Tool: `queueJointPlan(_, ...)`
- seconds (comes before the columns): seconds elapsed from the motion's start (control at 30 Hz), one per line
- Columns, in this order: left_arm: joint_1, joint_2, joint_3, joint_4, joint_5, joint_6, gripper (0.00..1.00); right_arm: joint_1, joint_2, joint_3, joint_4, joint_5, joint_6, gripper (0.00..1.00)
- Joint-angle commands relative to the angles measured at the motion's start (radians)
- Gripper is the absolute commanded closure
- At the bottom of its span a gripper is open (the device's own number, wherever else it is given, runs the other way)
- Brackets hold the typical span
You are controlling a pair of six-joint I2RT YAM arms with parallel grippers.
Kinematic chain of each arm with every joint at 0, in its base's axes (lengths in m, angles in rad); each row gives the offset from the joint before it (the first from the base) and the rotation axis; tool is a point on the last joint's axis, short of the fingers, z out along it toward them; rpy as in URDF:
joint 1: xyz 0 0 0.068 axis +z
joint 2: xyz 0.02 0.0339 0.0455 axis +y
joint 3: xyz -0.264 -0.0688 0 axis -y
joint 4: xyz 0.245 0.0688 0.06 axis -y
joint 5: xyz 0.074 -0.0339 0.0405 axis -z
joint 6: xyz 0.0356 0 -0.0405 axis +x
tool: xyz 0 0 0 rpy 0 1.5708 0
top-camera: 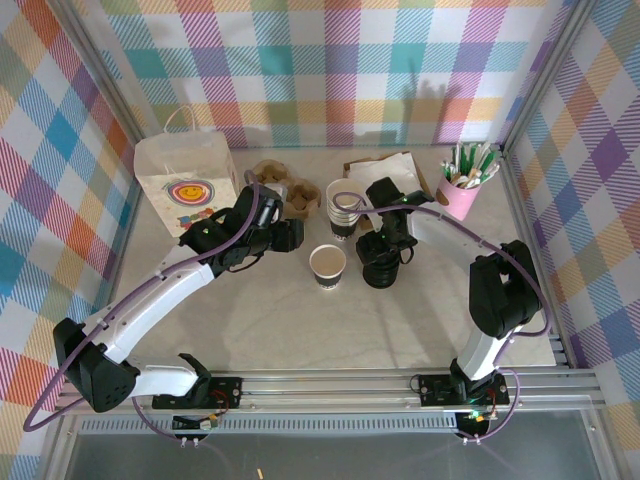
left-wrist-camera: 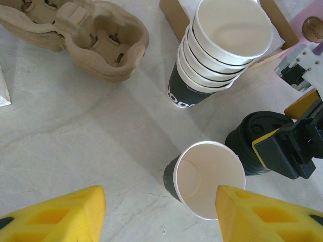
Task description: Pack the takeout coffee
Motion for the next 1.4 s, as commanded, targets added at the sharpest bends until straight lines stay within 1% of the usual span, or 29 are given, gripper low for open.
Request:
queueJointPlan(0.0,0.004,-0.001,0.026,0.014,-0.005,0.002,0.41,-0.007,0.012,-0.002,-0.001,-0.011,0.003,0.13)
queueJointPlan(1.07,0.004,0.011,0.033,0.016,0.001,0.004,0.41,-0.010,0.028,0.004,-0.013,-0.031,-0.001,0.20)
queueJointPlan(1.37,0.004,0.017,0.036,0.018,0.001,0.002,0.41,-0.010,0.027,0.013,-0.023,-0.027,-0.007,0.24)
